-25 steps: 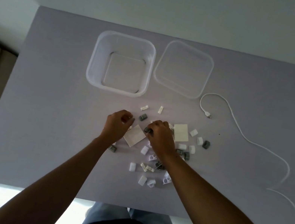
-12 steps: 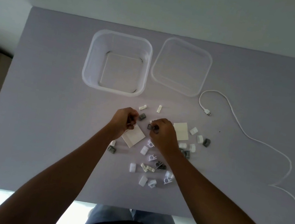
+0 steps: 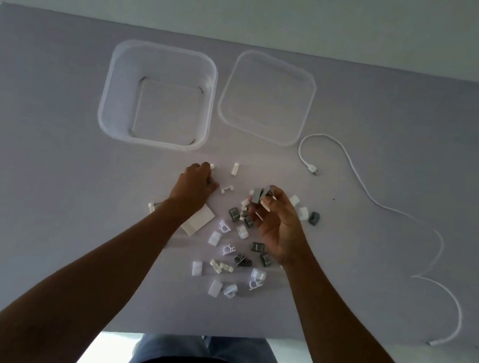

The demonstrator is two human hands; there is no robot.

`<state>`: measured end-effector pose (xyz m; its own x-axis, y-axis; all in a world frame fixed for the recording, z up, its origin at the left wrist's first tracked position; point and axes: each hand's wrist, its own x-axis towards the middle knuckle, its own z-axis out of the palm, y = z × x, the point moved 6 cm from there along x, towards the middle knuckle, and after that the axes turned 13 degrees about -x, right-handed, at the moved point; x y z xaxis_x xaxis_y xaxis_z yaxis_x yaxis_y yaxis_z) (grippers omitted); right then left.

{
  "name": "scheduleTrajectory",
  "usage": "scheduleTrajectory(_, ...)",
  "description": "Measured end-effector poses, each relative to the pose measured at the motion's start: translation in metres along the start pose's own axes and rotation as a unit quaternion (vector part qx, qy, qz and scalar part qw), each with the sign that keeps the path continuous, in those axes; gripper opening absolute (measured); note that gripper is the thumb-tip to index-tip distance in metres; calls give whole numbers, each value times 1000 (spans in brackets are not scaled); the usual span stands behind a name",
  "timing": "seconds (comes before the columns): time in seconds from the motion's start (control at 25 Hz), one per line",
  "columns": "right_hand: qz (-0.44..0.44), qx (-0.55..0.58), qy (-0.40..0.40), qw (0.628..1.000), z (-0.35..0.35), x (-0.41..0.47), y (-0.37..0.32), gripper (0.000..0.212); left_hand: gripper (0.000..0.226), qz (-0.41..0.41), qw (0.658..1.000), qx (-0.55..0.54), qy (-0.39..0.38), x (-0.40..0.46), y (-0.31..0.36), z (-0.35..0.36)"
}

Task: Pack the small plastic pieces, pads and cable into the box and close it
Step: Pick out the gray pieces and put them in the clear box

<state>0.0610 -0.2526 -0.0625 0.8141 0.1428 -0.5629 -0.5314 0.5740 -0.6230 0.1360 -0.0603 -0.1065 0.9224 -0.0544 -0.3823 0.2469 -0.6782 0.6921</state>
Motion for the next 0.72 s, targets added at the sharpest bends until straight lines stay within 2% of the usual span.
scheduleTrajectory(0.08,5,20,-34,999,0,-7,-4,40,22,-16,997,-71,-9,-2,2,1)
scheduleTrajectory(0.12,9,27,-54,998,0,-10,-6,40,22,-43,988,-148,-26,-5,5,2)
scheduleTrajectory(0.16,18,33,-73,997,0,-14,-8,38,23,-83,961,-257,-55,-10,10,4)
scheduleTrajectory(0.24,41,34,-94,994,-5,-22,-9,33,27,-160,849,-486,-128,-24,22,10)
scheduleTrajectory(0.28,54,27,-93,994,-10,-25,-8,32,26,-183,791,-563,-154,-30,28,13)
scheduleTrajectory(0.32,66,18,-88,994,-14,-28,-8,32,25,-198,751,-608,-167,-34,31,15)
scheduleTrajectory(0.36,72,7,-79,994,-20,-29,-6,30,24,-206,731,-627,-173,-39,34,17)
scheduleTrajectory(0.48,83,-34,-10,996,-38,-29,0,8,28,-247,716,-637,-141,-44,25,29)
scheduleTrajectory(0.56,85,-139,79,983,-54,-29,5,24,30,-285,669,-676,-120,-46,19,37)
scheduleTrajectory(0.6,65,-234,124,962,-64,-28,4,32,31,-301,653,-685,-117,-48,18,39)
scheduleTrajectory(0.64,26,-344,157,925,-69,-27,1,37,29,-310,667,-668,-113,-50,16,41)
scheduleTrajectory(0.68,-27,-455,169,874,-70,-25,-2,39,27,-303,720,-615,-103,-50,13,40)
scheduleTrajectory(0.72,-78,-542,163,821,-66,-23,-3,37,25,-275,806,-517,-91,-48,9,39)
